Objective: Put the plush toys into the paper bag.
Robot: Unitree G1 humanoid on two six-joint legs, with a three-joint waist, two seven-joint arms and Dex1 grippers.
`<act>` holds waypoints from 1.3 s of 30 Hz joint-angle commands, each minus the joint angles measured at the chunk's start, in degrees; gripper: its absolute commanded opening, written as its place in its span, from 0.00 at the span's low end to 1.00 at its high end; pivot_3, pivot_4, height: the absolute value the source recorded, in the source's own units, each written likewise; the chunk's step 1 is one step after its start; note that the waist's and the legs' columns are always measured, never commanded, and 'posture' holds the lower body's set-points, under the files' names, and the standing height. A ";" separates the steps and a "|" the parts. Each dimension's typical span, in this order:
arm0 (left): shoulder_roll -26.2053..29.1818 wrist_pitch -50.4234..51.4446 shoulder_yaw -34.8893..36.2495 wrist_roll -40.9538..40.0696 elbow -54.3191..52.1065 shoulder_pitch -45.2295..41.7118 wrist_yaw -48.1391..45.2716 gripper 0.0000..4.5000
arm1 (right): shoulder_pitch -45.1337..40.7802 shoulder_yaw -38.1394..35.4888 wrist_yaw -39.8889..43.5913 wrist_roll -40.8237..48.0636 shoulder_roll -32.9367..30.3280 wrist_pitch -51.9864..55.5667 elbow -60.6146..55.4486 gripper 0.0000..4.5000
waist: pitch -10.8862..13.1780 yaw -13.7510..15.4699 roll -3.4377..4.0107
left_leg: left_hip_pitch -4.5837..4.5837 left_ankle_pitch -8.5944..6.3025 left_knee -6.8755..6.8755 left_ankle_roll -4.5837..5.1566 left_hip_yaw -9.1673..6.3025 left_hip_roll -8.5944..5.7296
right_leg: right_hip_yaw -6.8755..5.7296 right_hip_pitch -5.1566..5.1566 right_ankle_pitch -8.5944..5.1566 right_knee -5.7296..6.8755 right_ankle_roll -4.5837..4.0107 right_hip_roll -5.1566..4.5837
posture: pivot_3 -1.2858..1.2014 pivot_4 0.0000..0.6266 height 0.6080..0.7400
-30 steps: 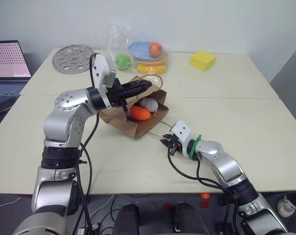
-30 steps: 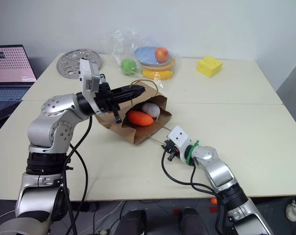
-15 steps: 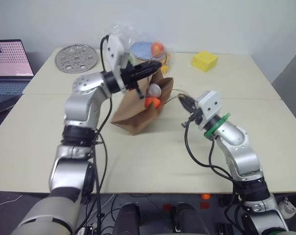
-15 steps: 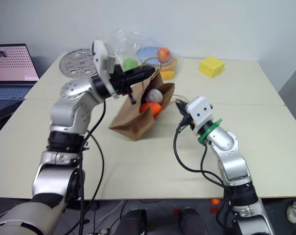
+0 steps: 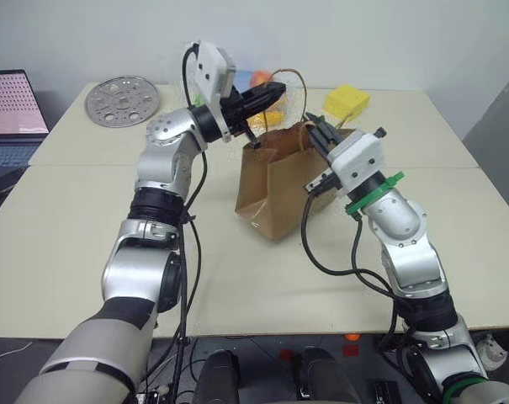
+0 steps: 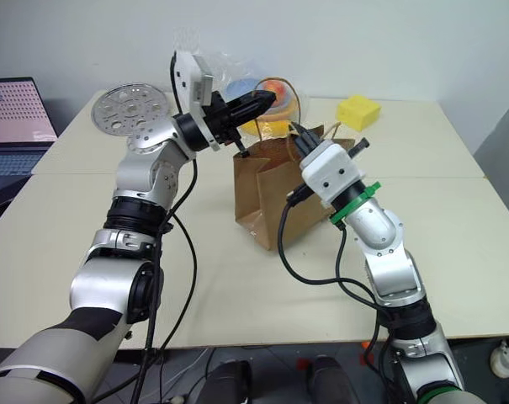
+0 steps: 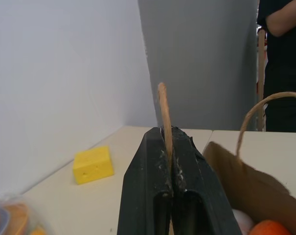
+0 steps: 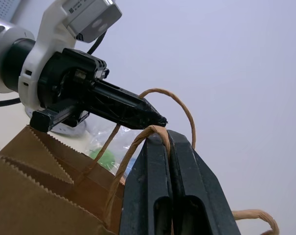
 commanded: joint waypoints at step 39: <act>12.54 26.15 4.37 -10.45 -56.32 46.77 10.44 0.99 | 1.02 -24.42 13.34 66.12 -20.60 57.50 -21.43 1.00 | 0.00 0.39 0.00 | 0.16 0.01 0.10 -0.01 0.10 -0.01 | 0.04 0.34 -0.25 -0.18 -0.47 -0.55 | 0.52 0.24 1.00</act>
